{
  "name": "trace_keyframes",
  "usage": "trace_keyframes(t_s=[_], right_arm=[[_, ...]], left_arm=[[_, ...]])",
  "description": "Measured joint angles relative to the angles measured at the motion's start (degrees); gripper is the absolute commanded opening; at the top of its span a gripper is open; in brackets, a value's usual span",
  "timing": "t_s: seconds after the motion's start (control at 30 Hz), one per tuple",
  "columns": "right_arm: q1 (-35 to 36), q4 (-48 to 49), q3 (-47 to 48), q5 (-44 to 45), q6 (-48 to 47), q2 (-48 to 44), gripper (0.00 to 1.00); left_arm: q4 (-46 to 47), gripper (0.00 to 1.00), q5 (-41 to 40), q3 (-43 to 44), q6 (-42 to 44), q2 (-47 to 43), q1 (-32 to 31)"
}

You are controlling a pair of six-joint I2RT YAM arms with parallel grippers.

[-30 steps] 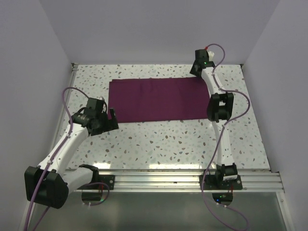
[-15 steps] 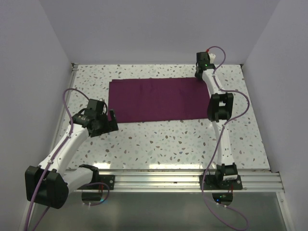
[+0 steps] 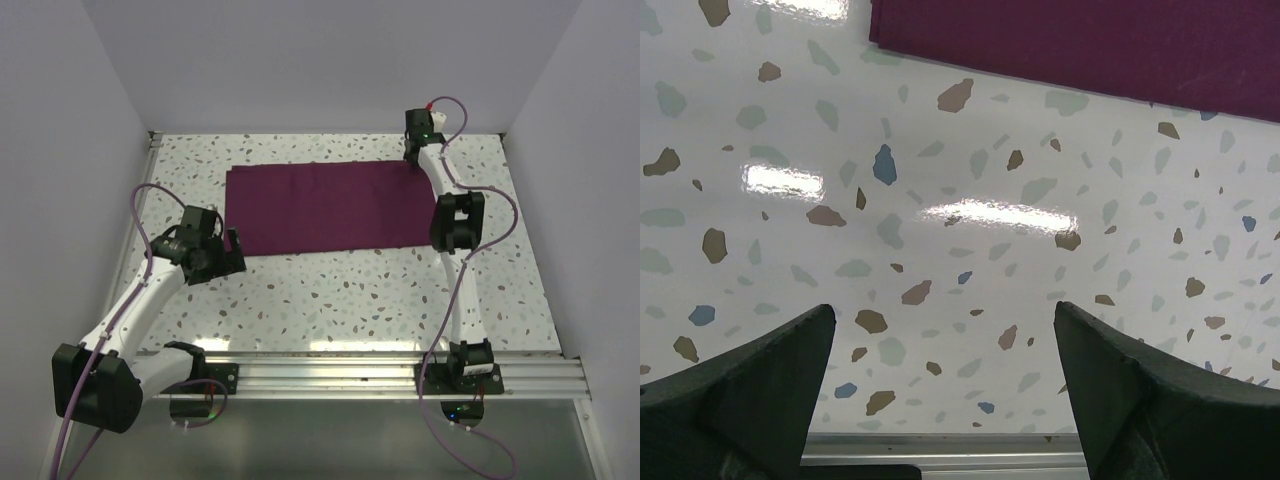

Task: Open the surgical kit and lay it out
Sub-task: Open the surgical kit at the center of the board.

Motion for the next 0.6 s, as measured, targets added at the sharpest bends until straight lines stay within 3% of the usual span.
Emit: trace_keyframes(t_s=[0.6], right_arm=[[1.6, -5.7, -9.4, 0.0, -0.6, -16.9, 0.00]], left_arm=[[-0.5, 0.95, -0.8, 2.4, 0.2, -1.0, 0.0]])
